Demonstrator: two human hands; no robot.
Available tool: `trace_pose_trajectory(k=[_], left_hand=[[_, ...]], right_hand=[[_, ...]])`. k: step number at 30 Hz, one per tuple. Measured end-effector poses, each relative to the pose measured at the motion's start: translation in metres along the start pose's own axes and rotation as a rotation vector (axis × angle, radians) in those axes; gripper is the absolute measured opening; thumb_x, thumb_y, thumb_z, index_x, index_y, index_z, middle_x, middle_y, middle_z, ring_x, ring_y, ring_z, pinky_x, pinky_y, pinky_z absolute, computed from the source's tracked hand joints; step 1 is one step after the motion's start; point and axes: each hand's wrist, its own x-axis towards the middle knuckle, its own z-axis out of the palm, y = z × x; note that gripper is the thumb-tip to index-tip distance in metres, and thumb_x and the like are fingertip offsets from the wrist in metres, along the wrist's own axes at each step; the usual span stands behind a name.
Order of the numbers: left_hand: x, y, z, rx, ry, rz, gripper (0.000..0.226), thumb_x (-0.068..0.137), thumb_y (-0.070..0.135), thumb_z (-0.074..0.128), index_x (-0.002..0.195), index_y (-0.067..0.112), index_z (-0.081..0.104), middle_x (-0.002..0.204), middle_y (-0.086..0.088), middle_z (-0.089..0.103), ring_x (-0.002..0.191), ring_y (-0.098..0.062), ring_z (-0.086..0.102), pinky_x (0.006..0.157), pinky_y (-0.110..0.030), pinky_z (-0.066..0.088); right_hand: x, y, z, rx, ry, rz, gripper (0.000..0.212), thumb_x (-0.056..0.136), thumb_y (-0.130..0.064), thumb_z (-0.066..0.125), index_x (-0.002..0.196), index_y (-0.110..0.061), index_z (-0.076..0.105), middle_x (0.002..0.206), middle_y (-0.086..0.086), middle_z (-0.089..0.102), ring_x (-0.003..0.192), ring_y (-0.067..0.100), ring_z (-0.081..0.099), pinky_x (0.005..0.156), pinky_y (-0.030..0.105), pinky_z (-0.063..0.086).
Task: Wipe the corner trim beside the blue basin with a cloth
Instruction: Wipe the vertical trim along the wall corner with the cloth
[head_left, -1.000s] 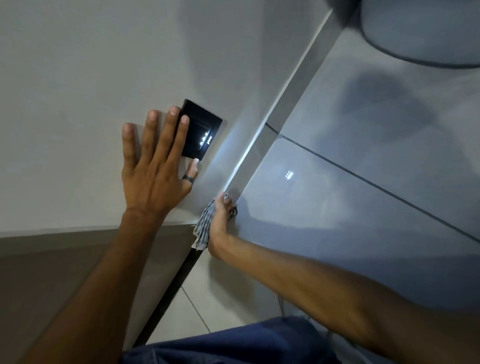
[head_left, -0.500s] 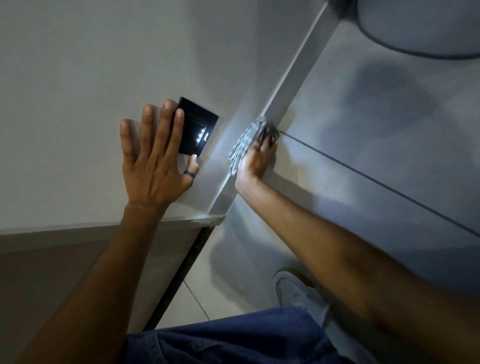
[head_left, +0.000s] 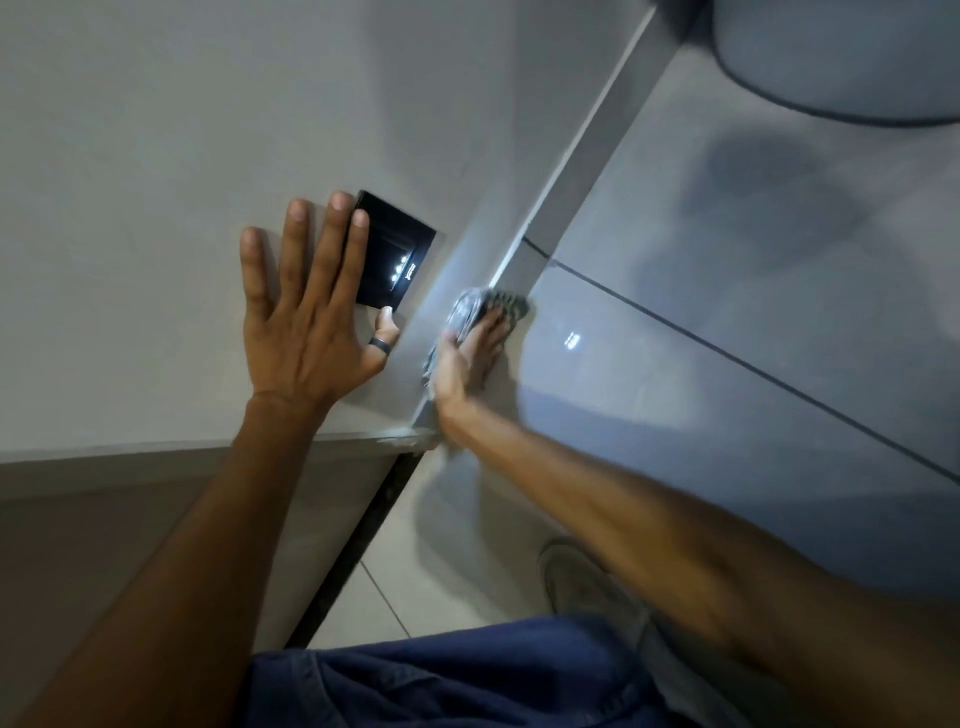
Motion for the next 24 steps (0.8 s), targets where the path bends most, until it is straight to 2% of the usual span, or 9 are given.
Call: trace_pose_trajectory(k=[2, 6, 10, 14, 17, 19, 20, 22, 24], left_hand=[[0.0, 0.0, -0.001, -0.009, -0.005, 0.005, 0.089, 0.101, 0.055, 0.052, 0.173, 0.008, 0.029, 0.177, -0.011, 0.03, 0.16, -0.038, 0.029, 0.135, -0.05, -0.011], [-0.001, 0.0, -0.001, -0.013, 0.011, 0.005, 0.089, 0.101, 0.053, 0.055, 0.173, 0.007, 0.029, 0.177, -0.011, 0.029, 0.16, -0.038, 0.031, 0.135, -0.051, -0.009], [-0.001, -0.001, -0.001, -0.022, 0.018, 0.012, 0.089, 0.101, 0.052, 0.054, 0.173, 0.007, 0.028, 0.178, -0.011, 0.027, 0.159, -0.039, 0.029, 0.135, -0.05, -0.012], [-0.001, 0.0, 0.0, -0.034, -0.007, 0.006, 0.09, 0.101, 0.053, 0.052, 0.174, 0.009, 0.024, 0.179, -0.01, 0.025, 0.161, -0.039, 0.027, 0.136, -0.049, -0.015], [-0.001, 0.0, 0.0, -0.03, -0.034, -0.001, 0.091, 0.101, 0.055, 0.05, 0.176, 0.011, 0.02, 0.18, -0.009, 0.022, 0.162, -0.038, 0.024, 0.135, -0.05, -0.017], [-0.001, 0.001, 0.0, -0.039, -0.032, 0.0, 0.091, 0.101, 0.054, 0.049, 0.176, 0.012, 0.019, 0.181, -0.008, 0.02, 0.163, -0.037, 0.022, 0.135, -0.05, -0.016], [-0.002, 0.001, 0.001, -0.041, -0.025, 0.0, 0.091, 0.101, 0.053, 0.049, 0.176, 0.012, 0.019, 0.181, -0.007, 0.02, 0.164, -0.036, 0.019, 0.136, -0.051, -0.015], [-0.003, 0.0, 0.004, -0.035, -0.017, -0.003, 0.091, 0.1, 0.054, 0.049, 0.176, 0.012, 0.019, 0.182, -0.006, 0.016, 0.168, -0.031, 0.006, 0.136, -0.051, -0.014], [-0.002, -0.001, 0.007, -0.022, -0.025, -0.013, 0.092, 0.1, 0.054, 0.048, 0.176, 0.013, 0.018, 0.183, -0.005, 0.012, 0.168, -0.025, -0.006, 0.135, -0.051, -0.016]], right_hand=[[0.028, -0.027, -0.014, -0.026, 0.119, -0.083, 0.085, 0.097, -0.054, 0.034, 0.164, -0.019, -0.005, 0.175, 0.01, -0.013, 0.163, 0.032, -0.005, 0.133, 0.05, 0.001], [0.048, -0.049, -0.015, -0.053, 0.246, -0.102, 0.096, 0.089, -0.066, 0.025, 0.164, -0.013, -0.005, 0.174, 0.014, -0.011, 0.163, 0.035, -0.004, 0.133, 0.05, 0.002], [0.045, -0.031, -0.012, -0.15, 0.236, -0.178, 0.101, 0.087, -0.072, 0.017, 0.163, -0.011, -0.006, 0.174, 0.016, -0.013, 0.163, 0.033, -0.006, 0.134, 0.049, -0.002], [0.032, -0.013, -0.01, -0.242, 0.151, -0.185, 0.098, 0.09, -0.067, 0.027, 0.163, -0.013, -0.012, 0.173, 0.013, -0.017, 0.163, 0.029, -0.009, 0.134, 0.047, -0.003], [-0.006, 0.017, 0.0, -0.176, 0.005, -0.029, 0.102, 0.089, -0.071, 0.031, 0.162, -0.015, -0.014, 0.174, 0.009, -0.02, 0.163, 0.023, -0.01, 0.135, 0.046, -0.001], [-0.033, 0.037, 0.006, 0.068, -0.135, 0.19, 0.092, 0.099, -0.067, 0.036, 0.163, -0.02, -0.01, 0.175, 0.004, -0.015, 0.164, 0.019, -0.004, 0.135, 0.043, 0.002], [-0.041, 0.04, 0.011, 0.237, -0.16, 0.304, 0.087, 0.101, -0.063, 0.038, 0.164, -0.022, -0.007, 0.176, 0.001, -0.009, 0.163, 0.017, 0.004, 0.135, 0.041, 0.005], [-0.044, 0.029, 0.017, 0.504, -0.079, 0.473, 0.087, 0.099, -0.062, 0.047, 0.165, -0.023, 0.005, 0.175, -0.002, 0.01, 0.159, 0.017, 0.023, 0.133, 0.037, 0.016], [-0.039, 0.008, 0.016, 0.582, -0.012, 0.595, 0.093, 0.09, -0.073, 0.052, 0.161, -0.019, 0.026, 0.165, 0.002, 0.036, 0.143, 0.017, 0.047, 0.124, 0.037, 0.036]])
